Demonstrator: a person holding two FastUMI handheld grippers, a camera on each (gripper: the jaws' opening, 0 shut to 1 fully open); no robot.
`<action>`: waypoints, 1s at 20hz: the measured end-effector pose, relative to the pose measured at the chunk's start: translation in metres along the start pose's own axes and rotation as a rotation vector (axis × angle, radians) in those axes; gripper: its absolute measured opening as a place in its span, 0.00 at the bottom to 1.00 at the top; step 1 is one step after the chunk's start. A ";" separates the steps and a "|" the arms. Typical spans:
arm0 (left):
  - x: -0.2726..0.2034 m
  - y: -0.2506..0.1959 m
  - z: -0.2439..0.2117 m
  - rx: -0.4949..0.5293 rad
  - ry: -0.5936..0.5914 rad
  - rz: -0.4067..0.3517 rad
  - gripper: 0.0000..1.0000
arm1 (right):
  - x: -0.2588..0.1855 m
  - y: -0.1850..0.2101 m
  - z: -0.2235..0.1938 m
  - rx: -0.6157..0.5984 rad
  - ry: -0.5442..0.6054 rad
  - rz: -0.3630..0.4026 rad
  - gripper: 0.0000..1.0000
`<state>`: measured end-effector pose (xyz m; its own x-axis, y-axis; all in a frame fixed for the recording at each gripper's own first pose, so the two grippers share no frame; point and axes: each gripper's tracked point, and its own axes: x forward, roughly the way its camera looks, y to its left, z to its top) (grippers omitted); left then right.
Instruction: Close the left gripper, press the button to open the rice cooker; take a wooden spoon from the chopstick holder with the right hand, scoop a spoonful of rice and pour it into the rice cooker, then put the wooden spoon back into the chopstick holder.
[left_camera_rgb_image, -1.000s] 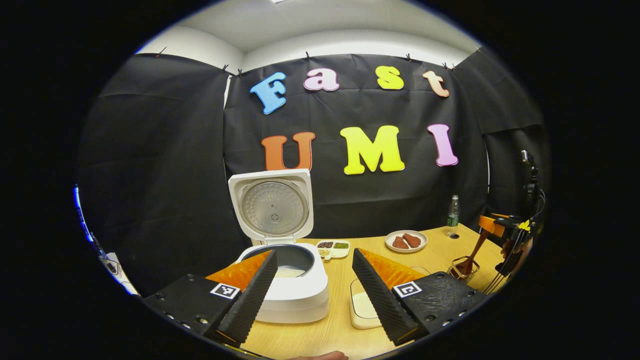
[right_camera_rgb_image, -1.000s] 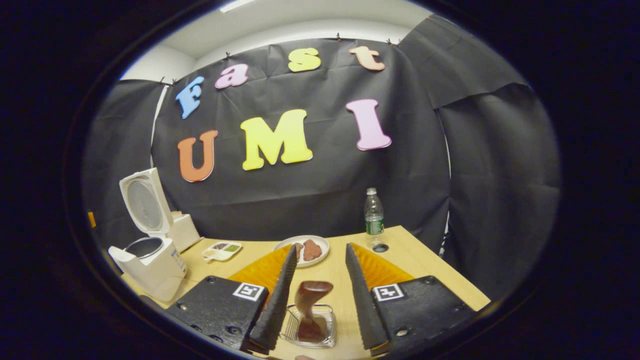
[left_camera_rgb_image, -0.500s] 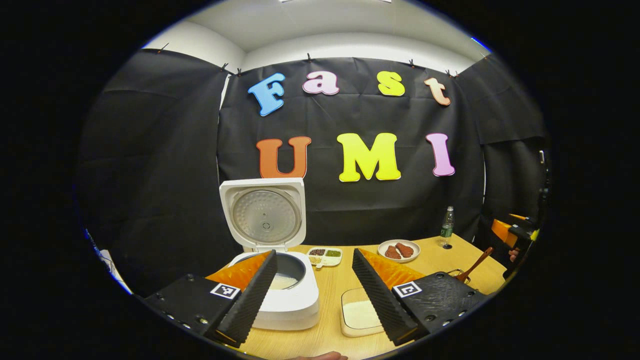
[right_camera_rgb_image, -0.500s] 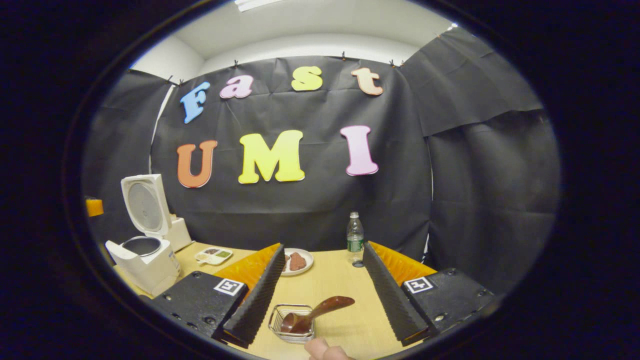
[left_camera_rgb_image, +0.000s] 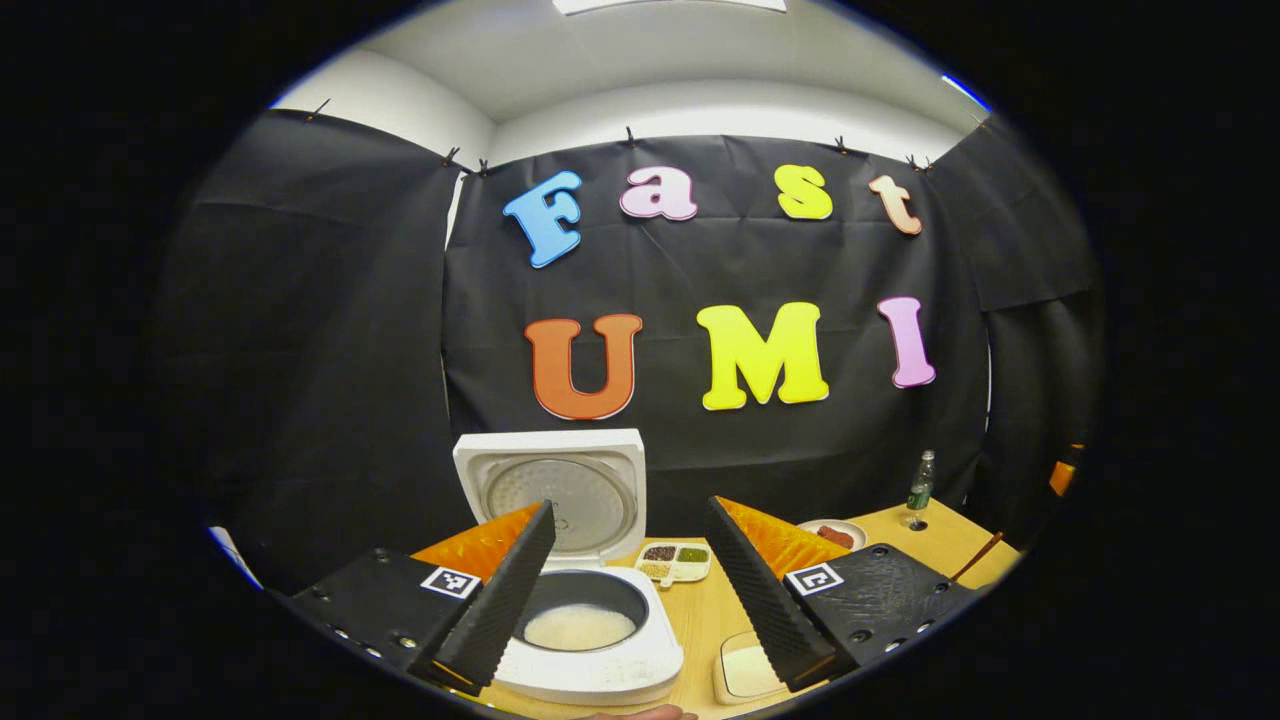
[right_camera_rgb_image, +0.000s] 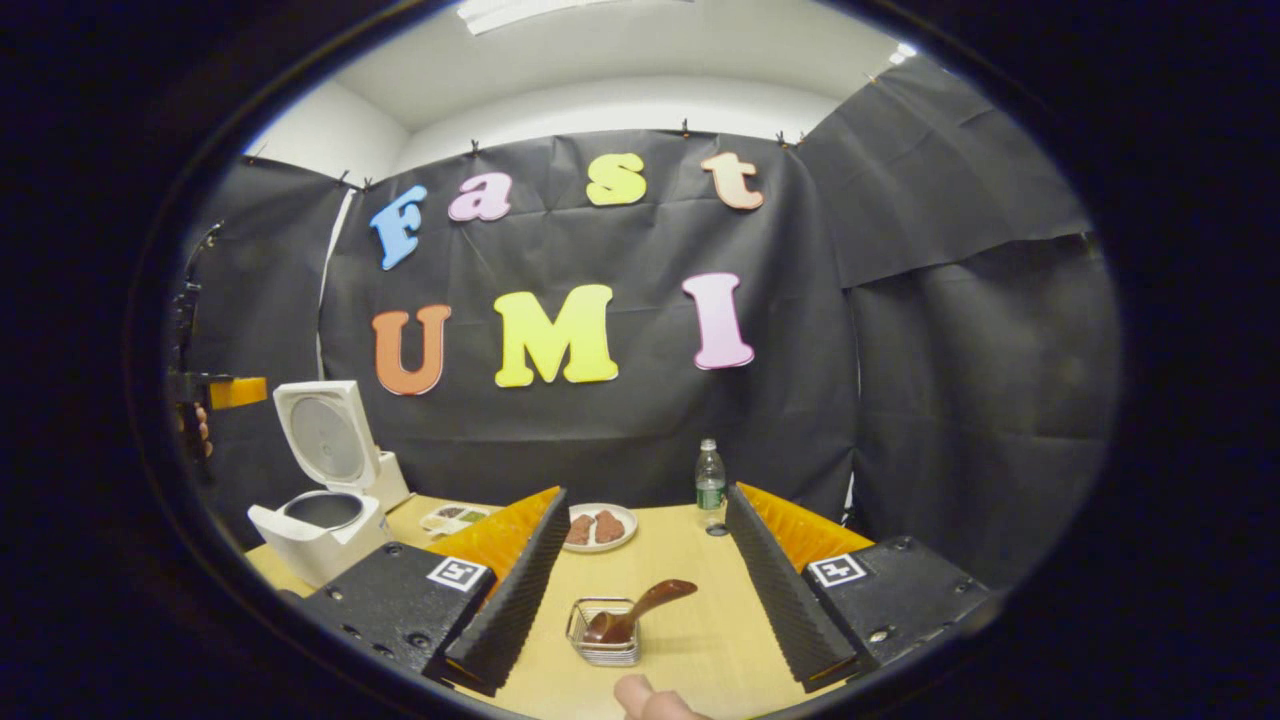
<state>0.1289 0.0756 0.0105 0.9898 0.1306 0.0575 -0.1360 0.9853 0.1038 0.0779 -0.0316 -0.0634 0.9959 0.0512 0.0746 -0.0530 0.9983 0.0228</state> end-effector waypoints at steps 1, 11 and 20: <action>0.010 0.008 0.011 -0.001 -0.018 0.012 0.95 | -0.003 -0.001 0.004 0.000 -0.012 -0.005 1.00; 0.093 0.069 0.058 -0.024 -0.069 0.085 0.95 | -0.002 -0.006 0.003 0.052 -0.046 0.010 1.00; 0.180 0.075 0.036 -0.025 -0.065 0.031 0.95 | 0.003 0.006 -0.020 0.032 -0.017 0.031 1.00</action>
<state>0.2957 0.1691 0.0639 0.9801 0.1539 0.1250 -0.1642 0.9834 0.0767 0.0819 -0.0250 -0.0831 0.9924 0.0812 0.0923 -0.0863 0.9949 0.0520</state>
